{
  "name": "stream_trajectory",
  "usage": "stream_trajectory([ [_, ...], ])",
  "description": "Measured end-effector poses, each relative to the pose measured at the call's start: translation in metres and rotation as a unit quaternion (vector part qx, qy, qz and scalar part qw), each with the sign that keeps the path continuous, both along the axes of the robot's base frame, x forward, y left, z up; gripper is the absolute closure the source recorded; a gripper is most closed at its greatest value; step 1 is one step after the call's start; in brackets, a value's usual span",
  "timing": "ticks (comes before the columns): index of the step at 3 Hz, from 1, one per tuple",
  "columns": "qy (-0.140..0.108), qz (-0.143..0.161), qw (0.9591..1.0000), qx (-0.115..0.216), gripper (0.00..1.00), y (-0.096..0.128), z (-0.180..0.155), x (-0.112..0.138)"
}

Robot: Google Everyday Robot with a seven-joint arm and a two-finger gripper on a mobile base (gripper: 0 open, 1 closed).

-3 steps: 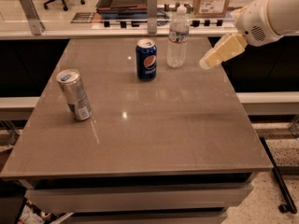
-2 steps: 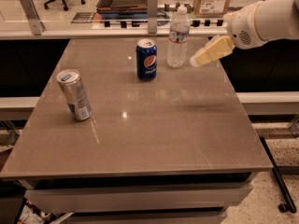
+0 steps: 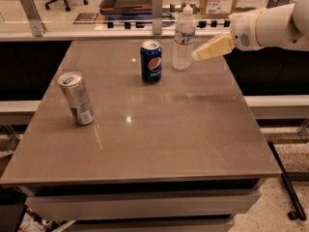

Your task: Move water bottle near redbull can

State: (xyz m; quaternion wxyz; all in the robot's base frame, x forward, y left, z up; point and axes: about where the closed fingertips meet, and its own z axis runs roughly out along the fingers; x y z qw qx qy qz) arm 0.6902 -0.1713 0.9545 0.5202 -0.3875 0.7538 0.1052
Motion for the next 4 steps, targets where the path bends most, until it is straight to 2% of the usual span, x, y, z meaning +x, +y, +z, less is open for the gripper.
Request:
stream_trajectory([
  [1,-0.011,0.008,0.9994,0.031,0.0,0.011,-0.003,0.017],
  [3,-0.015,0.051,0.9959,0.074,0.0,0.055,-0.021,0.041],
  [4,-0.016,0.052,0.9958,0.074,0.0,0.055,-0.022,0.041],
])
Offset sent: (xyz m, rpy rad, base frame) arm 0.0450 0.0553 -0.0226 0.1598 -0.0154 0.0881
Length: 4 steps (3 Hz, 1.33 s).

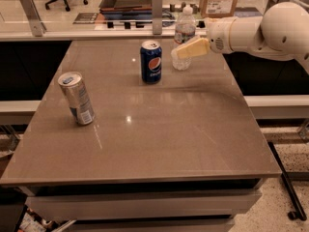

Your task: Move water bottle near redbull can

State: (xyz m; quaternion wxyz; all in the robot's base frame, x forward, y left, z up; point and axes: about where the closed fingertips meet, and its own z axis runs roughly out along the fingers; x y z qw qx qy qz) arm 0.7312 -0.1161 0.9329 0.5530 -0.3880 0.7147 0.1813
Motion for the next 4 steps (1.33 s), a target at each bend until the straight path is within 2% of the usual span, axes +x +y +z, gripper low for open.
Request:
stream_trajectory([
  [1,-0.006,-0.009,0.9999,0.002,0.0,-0.0014,0.0058,0.0062],
  [2,-0.006,-0.008,1.0,0.003,0.16,0.0012,0.0048,0.0065],
  [4,-0.004,-0.003,1.0,0.003,0.64,0.007,0.0028,0.007],
])
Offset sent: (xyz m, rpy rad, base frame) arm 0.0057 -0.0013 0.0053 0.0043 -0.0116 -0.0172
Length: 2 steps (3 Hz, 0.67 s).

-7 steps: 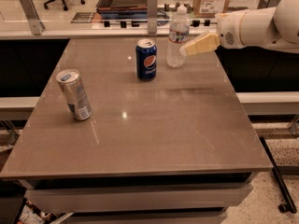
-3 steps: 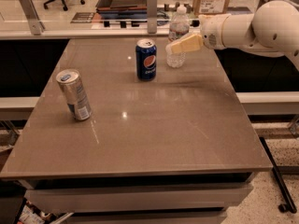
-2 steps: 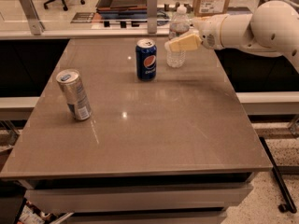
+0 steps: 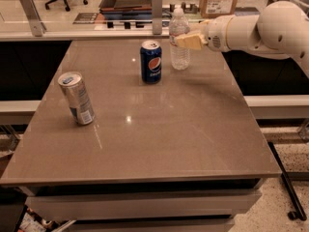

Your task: Move water bottle near redbull can

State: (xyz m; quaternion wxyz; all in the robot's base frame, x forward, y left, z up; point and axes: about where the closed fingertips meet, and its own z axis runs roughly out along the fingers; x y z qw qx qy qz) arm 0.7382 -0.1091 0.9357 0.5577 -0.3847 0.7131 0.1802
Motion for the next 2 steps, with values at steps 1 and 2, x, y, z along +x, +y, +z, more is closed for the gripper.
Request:
stream_trajectory([
  [1,0.001,0.002,1.0,0.0,0.87,0.0027,-0.0009,0.0002],
  [2,0.001,0.004,1.0,0.001,1.0,0.0055,-0.0019,0.0004],
])
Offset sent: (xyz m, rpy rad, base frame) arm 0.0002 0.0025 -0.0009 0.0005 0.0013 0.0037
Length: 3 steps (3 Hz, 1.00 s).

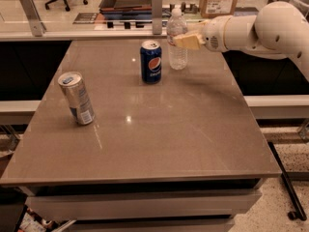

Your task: Move water bottle near redbull can

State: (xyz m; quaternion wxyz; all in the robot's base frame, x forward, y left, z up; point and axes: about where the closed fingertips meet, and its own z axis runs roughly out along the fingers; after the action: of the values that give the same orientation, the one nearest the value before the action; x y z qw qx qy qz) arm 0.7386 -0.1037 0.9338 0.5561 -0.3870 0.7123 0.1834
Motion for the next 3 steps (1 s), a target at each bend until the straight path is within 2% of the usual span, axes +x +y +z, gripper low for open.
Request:
stream_trajectory([
  [1,0.0,0.0,1.0,0.0,1.0,0.0,0.0,0.0],
  [2,0.016,0.01,0.9998,-0.004,1.0,-0.004,0.005,-0.002],
  [3,0.042,0.015,0.9988,-0.018,1.0,-0.023,0.031,-0.007],
])
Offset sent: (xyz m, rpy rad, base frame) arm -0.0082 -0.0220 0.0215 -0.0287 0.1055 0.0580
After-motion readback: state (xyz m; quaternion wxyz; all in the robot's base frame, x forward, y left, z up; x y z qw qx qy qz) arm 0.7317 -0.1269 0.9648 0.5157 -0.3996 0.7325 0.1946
